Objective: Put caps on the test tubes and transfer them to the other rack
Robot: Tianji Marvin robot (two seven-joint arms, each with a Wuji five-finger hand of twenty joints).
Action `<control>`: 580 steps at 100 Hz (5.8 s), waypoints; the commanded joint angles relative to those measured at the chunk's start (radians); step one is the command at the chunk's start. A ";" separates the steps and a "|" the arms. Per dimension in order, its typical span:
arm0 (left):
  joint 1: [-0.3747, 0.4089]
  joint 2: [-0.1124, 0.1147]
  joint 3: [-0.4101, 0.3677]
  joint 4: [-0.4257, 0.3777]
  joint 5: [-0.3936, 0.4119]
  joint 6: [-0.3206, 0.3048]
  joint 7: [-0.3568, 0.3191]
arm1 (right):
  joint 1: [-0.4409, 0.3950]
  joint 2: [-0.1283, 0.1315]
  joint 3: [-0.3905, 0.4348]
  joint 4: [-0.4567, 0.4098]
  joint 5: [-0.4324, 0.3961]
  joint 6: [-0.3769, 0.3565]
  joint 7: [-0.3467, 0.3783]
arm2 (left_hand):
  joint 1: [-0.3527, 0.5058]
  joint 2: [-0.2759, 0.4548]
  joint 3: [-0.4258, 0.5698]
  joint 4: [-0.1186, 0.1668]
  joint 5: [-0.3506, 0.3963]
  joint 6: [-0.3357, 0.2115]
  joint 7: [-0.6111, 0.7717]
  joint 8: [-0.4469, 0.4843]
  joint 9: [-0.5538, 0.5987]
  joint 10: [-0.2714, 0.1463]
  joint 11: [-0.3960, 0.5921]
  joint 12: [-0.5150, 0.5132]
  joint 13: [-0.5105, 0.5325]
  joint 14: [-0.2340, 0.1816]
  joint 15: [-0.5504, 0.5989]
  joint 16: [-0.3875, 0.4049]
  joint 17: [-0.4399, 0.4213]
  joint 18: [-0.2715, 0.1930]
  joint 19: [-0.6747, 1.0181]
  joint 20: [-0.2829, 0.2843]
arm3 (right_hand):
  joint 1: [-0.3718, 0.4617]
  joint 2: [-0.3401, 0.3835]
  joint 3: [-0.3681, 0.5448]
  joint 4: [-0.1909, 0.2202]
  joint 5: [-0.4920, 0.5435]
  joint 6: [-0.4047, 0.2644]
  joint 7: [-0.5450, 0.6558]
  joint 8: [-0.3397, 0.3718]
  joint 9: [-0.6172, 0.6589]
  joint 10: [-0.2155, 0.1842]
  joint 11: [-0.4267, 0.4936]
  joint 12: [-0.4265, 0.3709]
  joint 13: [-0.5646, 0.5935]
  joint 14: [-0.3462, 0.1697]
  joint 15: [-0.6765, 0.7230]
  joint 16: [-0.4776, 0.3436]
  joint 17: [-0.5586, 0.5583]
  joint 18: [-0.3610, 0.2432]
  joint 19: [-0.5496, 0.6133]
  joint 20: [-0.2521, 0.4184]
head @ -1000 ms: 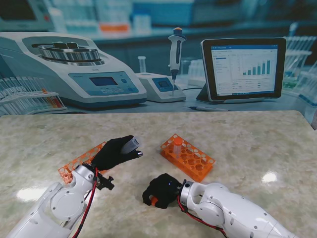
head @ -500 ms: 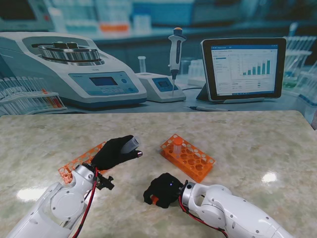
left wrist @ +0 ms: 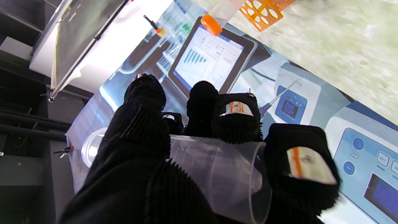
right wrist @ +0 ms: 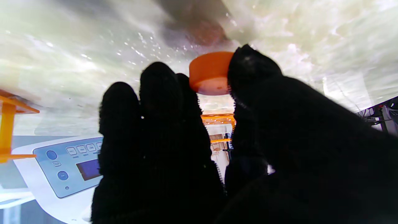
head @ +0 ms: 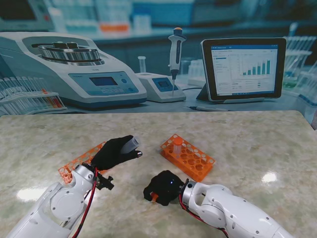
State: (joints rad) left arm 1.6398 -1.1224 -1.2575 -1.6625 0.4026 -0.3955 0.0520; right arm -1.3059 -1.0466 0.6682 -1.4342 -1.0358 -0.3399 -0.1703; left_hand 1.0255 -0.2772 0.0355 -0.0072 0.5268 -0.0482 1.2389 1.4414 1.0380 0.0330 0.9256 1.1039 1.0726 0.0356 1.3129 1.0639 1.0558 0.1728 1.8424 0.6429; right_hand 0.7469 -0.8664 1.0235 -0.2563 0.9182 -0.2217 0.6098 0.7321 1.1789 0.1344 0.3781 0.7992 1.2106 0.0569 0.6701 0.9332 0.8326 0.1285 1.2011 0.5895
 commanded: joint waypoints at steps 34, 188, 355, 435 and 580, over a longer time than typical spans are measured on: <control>0.003 -0.001 -0.001 0.000 0.000 -0.002 -0.001 | -0.011 -0.005 0.008 0.014 -0.015 0.010 -0.047 | 0.018 0.058 0.018 0.010 0.006 -0.045 0.057 0.031 0.025 -0.025 0.005 -0.007 0.067 -0.028 0.036 0.002 0.037 -0.155 0.199 -0.002 | 0.196 0.021 0.190 0.060 0.070 -0.012 0.050 0.036 0.064 -0.182 0.105 0.039 -0.017 -0.027 0.016 -0.008 -0.014 0.003 0.039 -0.049; 0.006 -0.001 -0.002 -0.007 0.000 0.002 -0.002 | -0.160 -0.001 0.212 -0.130 -0.084 -0.001 -0.093 | 0.018 0.058 0.018 0.009 0.006 -0.047 0.055 0.030 0.025 -0.025 0.005 -0.007 0.067 -0.028 0.036 0.002 0.037 -0.154 0.197 -0.002 | 0.203 0.019 0.199 0.053 0.074 -0.013 0.052 0.036 0.068 -0.180 0.112 0.038 -0.018 -0.026 0.029 -0.014 -0.020 0.011 0.062 -0.091; -0.014 0.003 0.032 0.004 -0.025 0.005 -0.031 | -0.297 -0.019 0.433 -0.349 -0.114 0.008 -0.158 | 0.018 0.056 0.018 0.009 0.006 -0.047 0.055 0.030 0.025 -0.026 0.002 -0.008 0.065 -0.025 0.030 0.001 0.035 -0.144 0.184 -0.004 | 0.203 0.028 0.204 0.054 0.081 -0.013 0.054 0.034 0.074 -0.182 0.115 0.037 -0.012 -0.024 0.034 -0.008 -0.019 0.012 0.073 -0.091; -0.040 0.005 0.068 0.020 -0.050 0.002 -0.055 | -0.325 -0.036 0.493 -0.414 -0.090 0.013 -0.217 | 0.018 0.057 0.018 0.007 0.006 -0.047 0.055 0.030 0.024 -0.025 0.000 -0.008 0.063 -0.023 0.025 0.001 0.034 -0.135 0.175 -0.006 | 0.202 0.035 0.207 0.055 0.084 -0.013 0.054 0.033 0.078 -0.183 0.117 0.036 -0.007 -0.026 0.036 -0.004 -0.016 0.011 0.076 -0.083; -0.030 0.012 0.076 0.002 -0.063 -0.054 -0.077 | -0.258 -0.067 0.397 -0.423 0.017 0.042 -0.253 | 0.021 0.057 0.011 0.003 0.008 -0.057 0.050 0.027 0.019 -0.028 -0.006 -0.008 0.056 -0.015 0.011 0.003 0.031 -0.117 0.156 -0.009 | 0.198 0.055 0.208 0.062 0.091 -0.017 0.058 0.034 0.085 -0.183 0.121 0.037 0.004 -0.027 0.038 0.003 -0.005 0.008 0.079 -0.063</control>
State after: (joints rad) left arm 1.6041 -1.1128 -1.1801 -1.6501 0.3385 -0.4449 -0.0204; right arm -1.5629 -1.1069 1.0707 -1.8606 -1.0253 -0.3037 -0.4216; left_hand 1.0255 -0.2772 0.0355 -0.0072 0.5268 -0.0486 1.2390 1.4414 1.0380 0.0325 0.9247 1.1036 1.0729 0.0356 1.3058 1.0637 1.0558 0.1728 1.8424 0.6428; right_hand 0.7750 -0.8919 1.0241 -0.2775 0.9775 -0.2514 0.6233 0.7446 1.1786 0.1354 0.3691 0.7978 1.2105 0.0567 0.6940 0.9296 0.8208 0.1367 1.2508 0.5064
